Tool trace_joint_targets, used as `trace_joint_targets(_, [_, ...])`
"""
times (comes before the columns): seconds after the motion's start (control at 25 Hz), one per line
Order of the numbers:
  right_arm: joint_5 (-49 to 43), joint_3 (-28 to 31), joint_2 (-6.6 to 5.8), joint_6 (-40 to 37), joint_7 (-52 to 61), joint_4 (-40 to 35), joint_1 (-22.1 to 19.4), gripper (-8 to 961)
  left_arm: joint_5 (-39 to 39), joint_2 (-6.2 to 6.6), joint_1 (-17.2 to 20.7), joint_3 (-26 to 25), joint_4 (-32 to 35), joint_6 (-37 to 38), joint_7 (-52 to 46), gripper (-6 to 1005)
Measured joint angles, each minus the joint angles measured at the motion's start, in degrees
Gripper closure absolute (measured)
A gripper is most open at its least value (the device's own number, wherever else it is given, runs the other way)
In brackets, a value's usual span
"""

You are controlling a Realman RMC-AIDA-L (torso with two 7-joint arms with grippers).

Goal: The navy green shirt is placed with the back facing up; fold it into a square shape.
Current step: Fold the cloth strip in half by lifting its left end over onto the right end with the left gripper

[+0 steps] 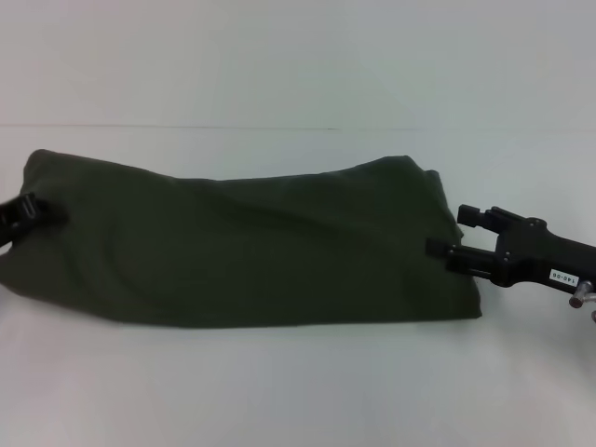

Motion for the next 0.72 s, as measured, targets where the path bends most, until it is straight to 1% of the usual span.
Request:
trace_joint_targets(0.2, [0.1, 0.3, 0.11, 0.4, 0.0, 0.0, 0.1, 41, -0.5, 0.78, -2.0, -0.6, 1.0, 4.2, -6.6, 901])
trace_joint_targets(0.28, [0.2, 0.3, 0.18, 0.5, -0.1, 0.1, 0.1, 41, -1.2, 0.74, -3.4, -0.4, 0.8, 6.5, -8.3, 901])
trace_joint_targets(0.4, [0.2, 0.3, 0.18, 0.8, -0.4, 0.5, 0.1, 41, -3.2, 0.27, -5.9, -0.2, 0.0, 11.0, -9.5, 901])
trace_joint_targets(0.48, [0.2, 0.3, 0.18, 0.9, -0.5, 0.7, 0.1, 41, -5.9, -0.31, -7.5, -0.1, -1.1, 13.4, -9.6, 902])
trace_joint_targets(0.56, [0.2, 0.3, 0.18, 1.0, -0.6, 0.7, -0.1, 41, -9.5, -1.35, -8.9, -0.1, -3.5, 14.4, -9.0, 902])
trace_joint_targets(0.6, [0.3, 0.3, 0.18, 1.1, -0.6, 0.7, -0.3, 41, -10.4, -1.62, -9.1, 0.0, -4.1, 14.5, -8.8, 901])
trace_joint_targets(0.72, [0.4, 0.4, 0.18, 1.1, -0.6, 0.7, -0.7, 41, -14.1, -3.63, -11.1, 0.1, -10.2, 13.6, -5.9, 901])
